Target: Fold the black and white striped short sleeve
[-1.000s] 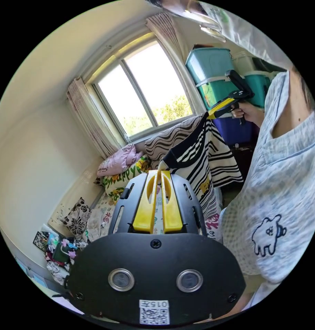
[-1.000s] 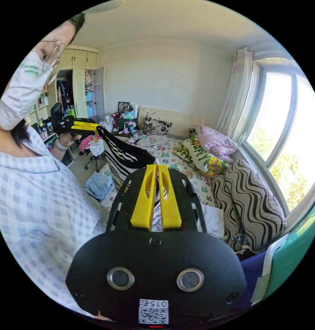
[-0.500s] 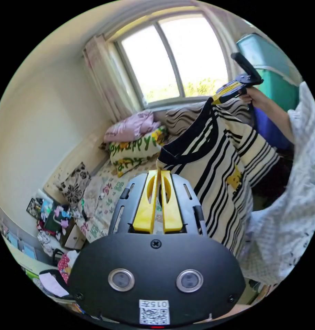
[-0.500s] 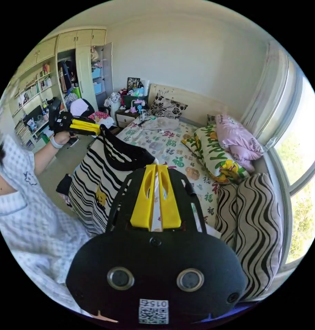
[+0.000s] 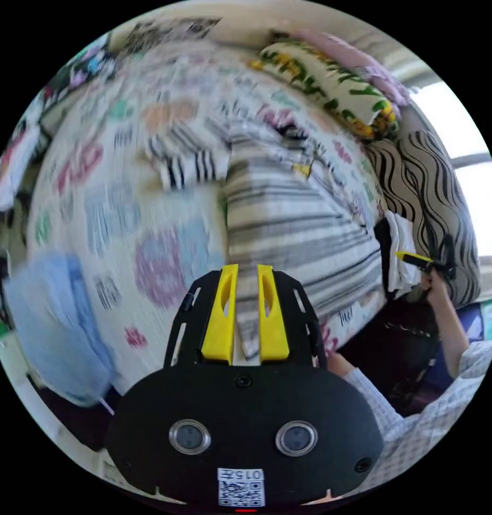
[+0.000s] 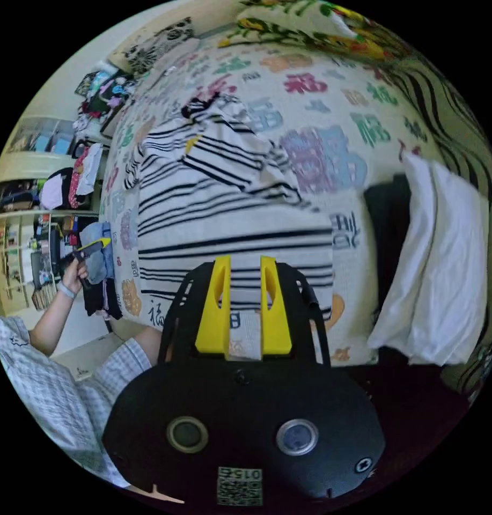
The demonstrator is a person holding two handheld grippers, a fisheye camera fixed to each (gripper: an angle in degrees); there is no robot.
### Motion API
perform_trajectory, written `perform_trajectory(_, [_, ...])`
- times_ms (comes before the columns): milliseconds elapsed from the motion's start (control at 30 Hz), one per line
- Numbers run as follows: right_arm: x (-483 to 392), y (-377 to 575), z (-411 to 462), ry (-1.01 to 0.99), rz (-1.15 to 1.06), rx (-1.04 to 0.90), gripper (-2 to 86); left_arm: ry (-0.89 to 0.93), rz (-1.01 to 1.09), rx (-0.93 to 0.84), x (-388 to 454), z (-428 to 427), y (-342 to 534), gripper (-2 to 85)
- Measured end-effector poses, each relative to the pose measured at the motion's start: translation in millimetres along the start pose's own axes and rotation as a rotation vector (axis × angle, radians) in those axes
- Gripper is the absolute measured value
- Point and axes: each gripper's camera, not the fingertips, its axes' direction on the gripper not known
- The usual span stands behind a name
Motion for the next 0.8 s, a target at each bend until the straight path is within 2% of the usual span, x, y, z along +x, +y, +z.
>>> perform_trajectory(33, [29.8,16.1,12.9,-0.014,0.115,-0.042,9.8,0.034,-0.089,-0.08,-12.5,26.6,19.8,7.2])
perform_trajectory(100, [65.4,33.4,13.2,-0.012,0.255,-0.013,10.6,0.067,-0.202,-0.128,-23.0,54.5,40.8,7.8])
perform_trajectory(167, [102.4,37.6,-2.7,-0.041,0.391,0.105,10.9,0.131,-0.289,-0.115,-26.1,73.8,47.2,8.8])
perform_trajectory(233, [123.7,25.7,-9.8,-0.023,0.427,0.147,11.2,0.165,-0.352,-0.075,-22.5,94.0,35.8,11.0])
perform_trajectory(367, [159.0,-34.0,8.4,-0.009,0.36,0.001,12.2,0.132,-0.352,-0.071,-4.5,117.9,-2.6,13.2])
perform_trajectory(500, [172.3,-82.9,26.4,0.008,0.285,-0.125,11.9,-0.002,-0.291,-0.092,26.6,132.3,-42.1,12.7])
perform_trajectory(600, [178.6,-109.0,24.6,0.099,0.201,-0.184,8.9,-0.028,-0.283,-0.109,44.7,143.9,-66.2,8.0])
perform_trajectory(633, [182.0,-116.9,21.6,0.115,0.149,-0.206,5.5,-0.051,-0.273,-0.119,51.6,149.2,-76.2,5.8])
perform_trajectory(667, [186.8,-123.7,17.9,0.065,0.098,-0.231,0.7,-0.074,-0.261,-0.125,55.1,150.7,-81.3,4.4])
perform_trajectory(800, [205.0,-135.0,1.5,-0.044,0.079,-0.281,-0.7,-0.006,-0.246,-0.122,67.4,149.4,-106.5,0.3])
